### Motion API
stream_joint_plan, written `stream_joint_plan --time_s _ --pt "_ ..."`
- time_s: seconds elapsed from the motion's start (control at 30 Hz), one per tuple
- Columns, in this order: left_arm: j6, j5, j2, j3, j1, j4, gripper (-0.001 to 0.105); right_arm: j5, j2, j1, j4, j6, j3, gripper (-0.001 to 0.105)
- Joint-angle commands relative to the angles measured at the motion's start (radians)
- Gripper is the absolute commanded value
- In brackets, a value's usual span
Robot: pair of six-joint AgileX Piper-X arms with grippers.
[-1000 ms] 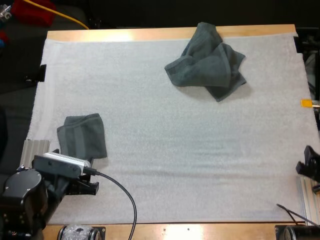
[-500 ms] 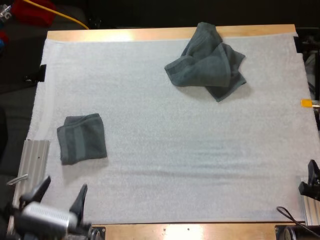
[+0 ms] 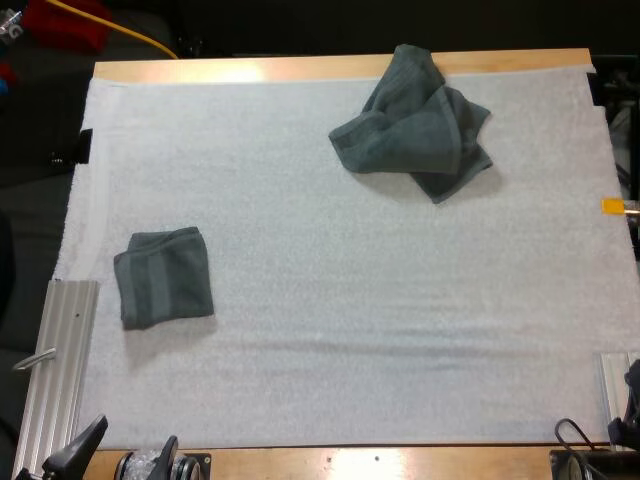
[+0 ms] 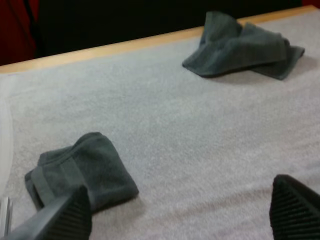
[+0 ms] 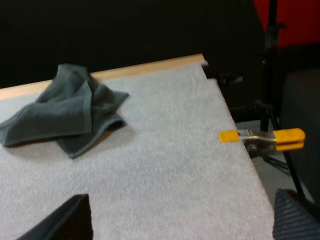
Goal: Pick towel from pile, fold and stack
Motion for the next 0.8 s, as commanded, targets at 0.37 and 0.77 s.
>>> stream_joint_plan --time_s 0.37,0.77 --pt "0.015 -0.003 -0.135 0.008 -0.001 -0.029 0.071 -0.011 -0.051 -0.005 0.024 -0.004 0.013 0.071" --pt "0.043 -0.012 -0.135 0.211 -0.001 -0.264 0.071 -0.019 -0.049 -0.005 -0.210 -0.004 0.202 0.071"
